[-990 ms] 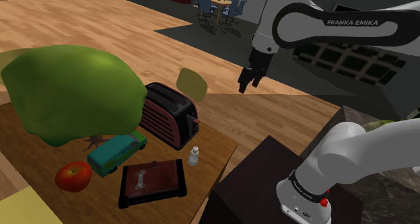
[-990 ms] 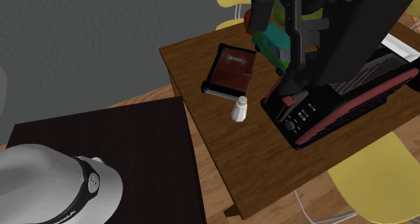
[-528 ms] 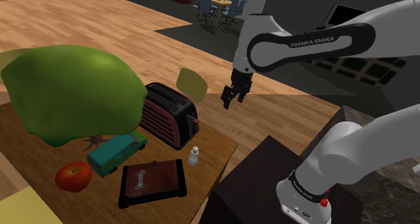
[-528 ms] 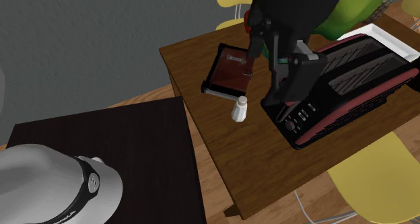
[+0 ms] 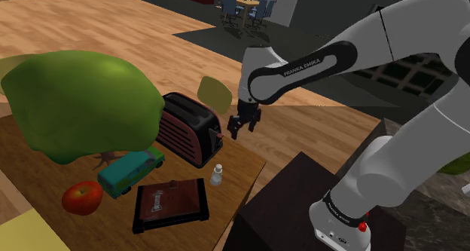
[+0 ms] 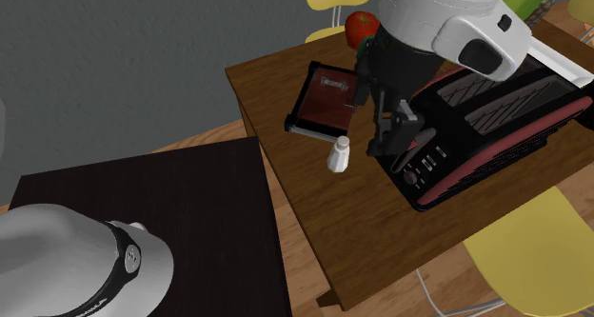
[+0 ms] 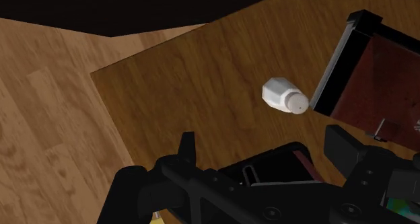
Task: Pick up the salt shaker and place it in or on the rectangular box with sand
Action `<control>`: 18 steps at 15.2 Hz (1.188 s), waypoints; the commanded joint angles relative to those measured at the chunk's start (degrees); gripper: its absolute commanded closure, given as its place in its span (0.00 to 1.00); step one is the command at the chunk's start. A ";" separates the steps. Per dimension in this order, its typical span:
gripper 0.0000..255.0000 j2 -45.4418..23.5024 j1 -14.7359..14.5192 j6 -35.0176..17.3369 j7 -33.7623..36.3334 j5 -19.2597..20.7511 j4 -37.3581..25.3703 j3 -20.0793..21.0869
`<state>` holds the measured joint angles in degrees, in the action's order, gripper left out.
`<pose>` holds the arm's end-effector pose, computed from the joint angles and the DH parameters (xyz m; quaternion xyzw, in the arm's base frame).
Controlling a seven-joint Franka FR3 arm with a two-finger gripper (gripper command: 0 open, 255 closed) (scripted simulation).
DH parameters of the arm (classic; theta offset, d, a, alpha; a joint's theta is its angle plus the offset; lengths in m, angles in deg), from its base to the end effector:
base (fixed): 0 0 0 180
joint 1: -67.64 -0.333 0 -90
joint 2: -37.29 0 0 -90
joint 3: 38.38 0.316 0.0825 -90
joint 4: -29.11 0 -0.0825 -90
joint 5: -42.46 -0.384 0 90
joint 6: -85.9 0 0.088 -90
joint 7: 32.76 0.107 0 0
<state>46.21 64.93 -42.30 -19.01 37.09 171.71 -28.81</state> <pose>0.4341 0.0965 0.3366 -0.9976 0.0452 0.0522 0.0111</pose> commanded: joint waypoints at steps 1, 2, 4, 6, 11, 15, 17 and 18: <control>0.00 -4.24 -0.54 -2.47 1.82 -0.17 -1.02 0.91; 0.00 -6.49 -0.74 -3.72 2.57 -0.12 -1.63 1.22; 0.00 -11.06 -1.18 -6.07 4.07 0.09 -3.06 1.72; 0.00 -15.67 -1.71 -8.21 5.57 0.40 -4.76 2.07; 0.00 -27.26 -3.50 -12.53 9.06 1.27 -10.14 2.27; 0.00 -33.07 -4.57 -15.22 10.38 1.69 -12.54 2.04; 0.00 -34.35 -4.80 -16.62 10.51 1.88 -12.42 1.91; 0.00 -35.00 -4.91 -17.31 10.58 1.97 -12.38 1.84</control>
<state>12.19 60.20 -58.77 -8.58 38.92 159.50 -26.87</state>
